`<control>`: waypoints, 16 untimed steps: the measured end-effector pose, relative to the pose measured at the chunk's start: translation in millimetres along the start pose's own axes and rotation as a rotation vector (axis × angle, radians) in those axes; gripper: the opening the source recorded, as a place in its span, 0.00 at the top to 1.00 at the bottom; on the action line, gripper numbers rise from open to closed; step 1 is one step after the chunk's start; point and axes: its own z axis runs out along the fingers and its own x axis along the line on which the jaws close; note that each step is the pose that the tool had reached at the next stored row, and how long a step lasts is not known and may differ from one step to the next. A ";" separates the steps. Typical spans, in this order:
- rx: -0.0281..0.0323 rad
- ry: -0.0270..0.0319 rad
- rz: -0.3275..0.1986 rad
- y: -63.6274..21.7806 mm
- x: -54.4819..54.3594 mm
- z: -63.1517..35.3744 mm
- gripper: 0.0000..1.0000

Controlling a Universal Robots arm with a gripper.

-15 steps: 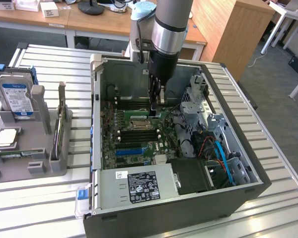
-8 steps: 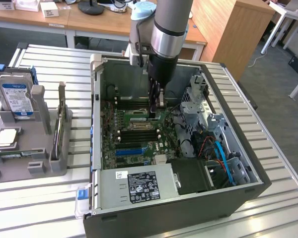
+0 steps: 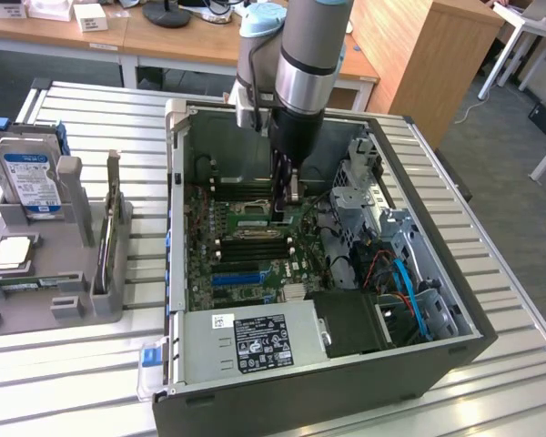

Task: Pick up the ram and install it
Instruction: 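Insert the ram into the slot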

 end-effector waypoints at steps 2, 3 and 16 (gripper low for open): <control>0.0000 0.0000 0.000 0.0 -0.1 2.2 0.88; 0.0000 -0.0001 0.000 0.0 -0.1 3.2 0.88; 0.0000 -0.0001 0.000 0.1 -0.3 14.3 0.88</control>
